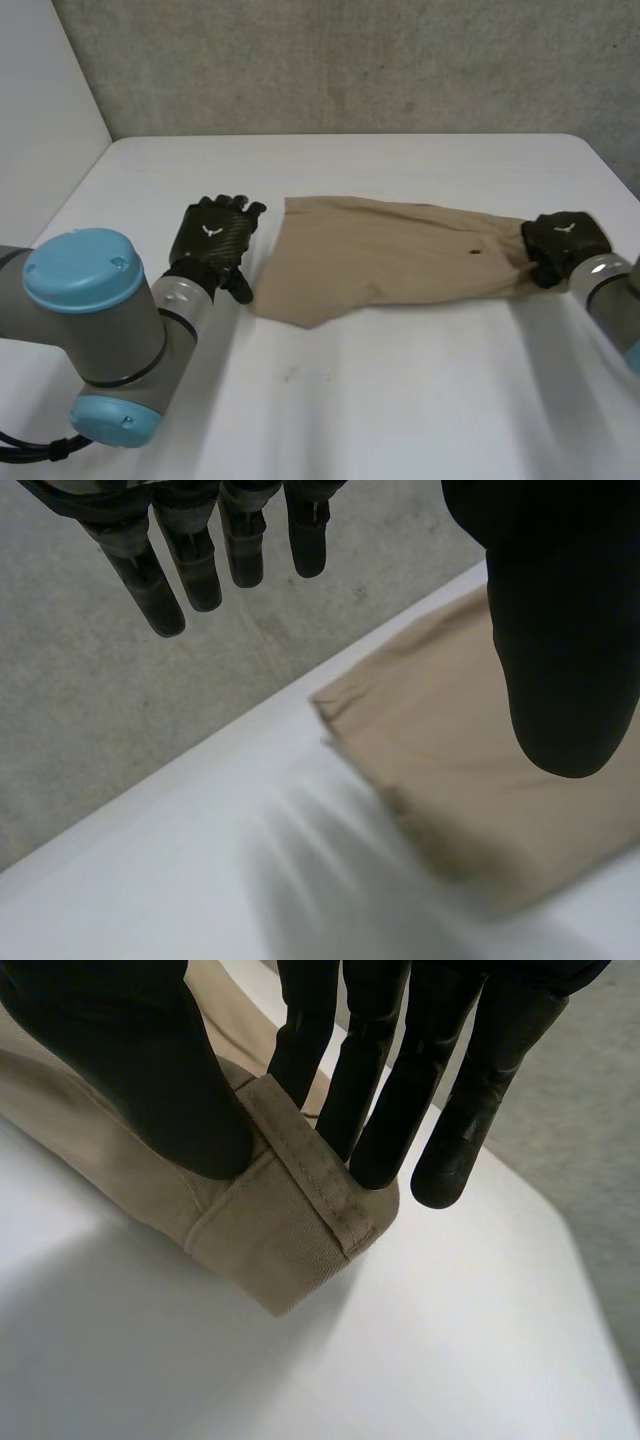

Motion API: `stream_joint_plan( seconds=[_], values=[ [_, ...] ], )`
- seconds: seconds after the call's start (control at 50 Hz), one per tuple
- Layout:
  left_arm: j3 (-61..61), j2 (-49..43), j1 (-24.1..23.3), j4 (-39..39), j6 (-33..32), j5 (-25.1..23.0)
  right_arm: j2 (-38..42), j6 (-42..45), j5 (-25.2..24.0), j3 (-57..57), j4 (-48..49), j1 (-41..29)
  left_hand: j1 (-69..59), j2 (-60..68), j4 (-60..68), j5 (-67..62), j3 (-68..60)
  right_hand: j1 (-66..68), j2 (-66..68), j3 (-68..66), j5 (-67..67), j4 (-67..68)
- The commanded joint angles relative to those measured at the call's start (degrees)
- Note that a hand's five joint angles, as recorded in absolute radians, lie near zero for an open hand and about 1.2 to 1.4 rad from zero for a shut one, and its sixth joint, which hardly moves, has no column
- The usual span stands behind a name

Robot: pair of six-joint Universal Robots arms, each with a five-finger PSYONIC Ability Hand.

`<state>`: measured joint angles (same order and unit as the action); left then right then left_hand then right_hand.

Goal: Fold the shorts.

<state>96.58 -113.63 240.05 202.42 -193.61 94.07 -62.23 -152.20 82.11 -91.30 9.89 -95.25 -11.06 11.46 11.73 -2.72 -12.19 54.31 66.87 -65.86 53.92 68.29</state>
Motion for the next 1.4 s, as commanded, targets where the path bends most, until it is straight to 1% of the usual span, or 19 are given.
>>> stream_joint_plan(
  seconds=[0.02,0.18,0.28,0.34,0.42,0.48,0.5,0.56,0.58,0.64,0.68,0.74,0.8,0.84,0.96,1.04,1.14,1.26,1.4],
  values=[
    [0.3,2.5,0.9,0.0,0.2,1.6,-3.9,14.0,1.5,4.5,-3.3,2.3,-0.3,-0.1,-0.3,1.3,0.8,25.7,13.1,-14.1,16.1,11.7],
    [0.4,2.9,1.0,0.0,0.2,1.9,-1.1,16.5,0.9,14.2,-2.8,-13.0,-0.3,-0.1,-0.3,1.3,0.8,25.7,13.1,-14.1,16.1,11.7],
    [0.5,3.6,1.1,0.0,0.2,3.6,4.9,22.9,-0.5,17.8,2.4,-26.7,0.0,-0.4,-0.7,1.7,1.1,25.7,13.1,-14.1,16.1,11.7],
    [0.7,3.9,1.4,0.0,0.3,3.8,9.2,27.7,-4.0,17.0,6.5,-33.4,0.0,-0.4,-0.7,1.7,1.1,25.7,13.1,-14.1,16.1,11.7],
    [0.8,4.7,2.4,0.0,0.3,3.8,12.1,29.7,-9.4,14.4,7.4,-36.1,0.0,-0.4,-0.7,1.7,1.1,25.7,13.1,-14.1,16.1,11.7],
    [0.7,5.2,3.0,0.0,0.3,3.6,11.8,29.2,-12.2,13.9,8.0,-36.0,-0.3,-0.1,-0.3,1.3,0.8,24.1,11.5,-12.5,14.5,10.1],
    [0.6,5.3,3.1,0.0,0.3,3.5,11.0,28.5,-12.8,13.9,8.0,-35.8,-0.3,-0.1,-0.3,1.3,0.8,11.7,-0.8,-0.2,2.1,-2.2],
    [-0.2,5.3,3.1,0.0,0.3,3.5,8.3,25.7,-13.1,13.6,8.1,-35.7,-0.2,-0.2,-0.5,1.5,1.0,-12.5,-25.1,24.1,-22.1,-26.5],
    [-0.9,5.3,3.2,0.1,0.3,3.5,5.8,21.9,-12.7,13.5,8.1,-35.6,-0.3,-0.1,-0.3,1.3,0.8,-22.4,-35.0,34.0,-32.0,-36.4],
    [-2.9,5.3,3.6,0.1,0.4,3.5,2.0,12.8,-10.5,13.7,8.2,-34.3,-0.5,0.1,-0.2,1.2,0.6,-36.4,-49.0,48.0,-46.0,-50.4],
    [-5.2,5.2,3.5,0.0,0.4,3.5,-0.9,3.3,-7.2,13.8,8.1,-31.2,-0.7,0.3,0.0,1.0,0.5,-43.5,-56.1,55.1,-53.1,-57.5],
    [-9.5,4.2,2.5,0.0,0.5,3.1,-4.1,-8.3,-4.3,14.2,7.3,-26.6,-1.0,0.6,0.3,0.7,0.1,-44.2,-56.8,55.8,-53.8,-58.2],
    [-13.6,1.9,1.2,-0.4,0.7,2.5,-4.8,-15.6,-4.5,15.4,5.7,-23.9,-1.2,0.8,0.5,0.5,0.0,-43.6,-56.1,55.1,-53.2,-57.5],
    [-18.7,-1.7,-1.2,-0.6,0.9,2.0,-4.3,-17.2,-4.4,16.7,3.8,-23.1,-1.2,0.8,0.5,0.5,0.0,-43.4,-55.9,54.9,-53.0,-57.4],
    [-30.9,-11.3,-5.9,-6.5,1.1,1.6,3.5,-18.0,-4.5,24.2,-5.3,-22.4,-4.0,3.6,3.4,-2.4,-2.9,-43.0,-55.6,54.6,-52.7,-57.0],
    [-36.6,-17.1,-6.2,-12.8,2.3,-0.1,10.5,-18.3,-4.9,30.5,-12.9,-22.4,-3.9,3.5,3.2,-2.2,-2.7,-43.4,-55.9,54.9,-53.0,-57.4],
    [-41.8,-23.3,-5.8,-19.3,5.7,-2.9,16.5,-20.4,-5.6,35.7,-17.4,-22.3,-3.9,3.5,3.2,-2.2,-2.7,-44.3,-56.9,55.9,-53.9,-58.3],
    [-43.5,-27.8,-5.1,-26.0,10.0,-3.3,22.6,-22.8,-5.6,40.6,-22.8,-21.0,-3.9,3.5,3.2,-2.2,-2.7,-44.3,-56.9,55.9,-53.9,-58.3],
    [-40.7,-27.7,-4.1,-27.2,9.9,-2.8,24.0,-21.5,-4.3,40.8,-27.6,-19.6,-3.7,3.3,3.0,-2.0,-2.6,-42.9,-55.4,54.4,-52.5,-56.9]
  ],
)
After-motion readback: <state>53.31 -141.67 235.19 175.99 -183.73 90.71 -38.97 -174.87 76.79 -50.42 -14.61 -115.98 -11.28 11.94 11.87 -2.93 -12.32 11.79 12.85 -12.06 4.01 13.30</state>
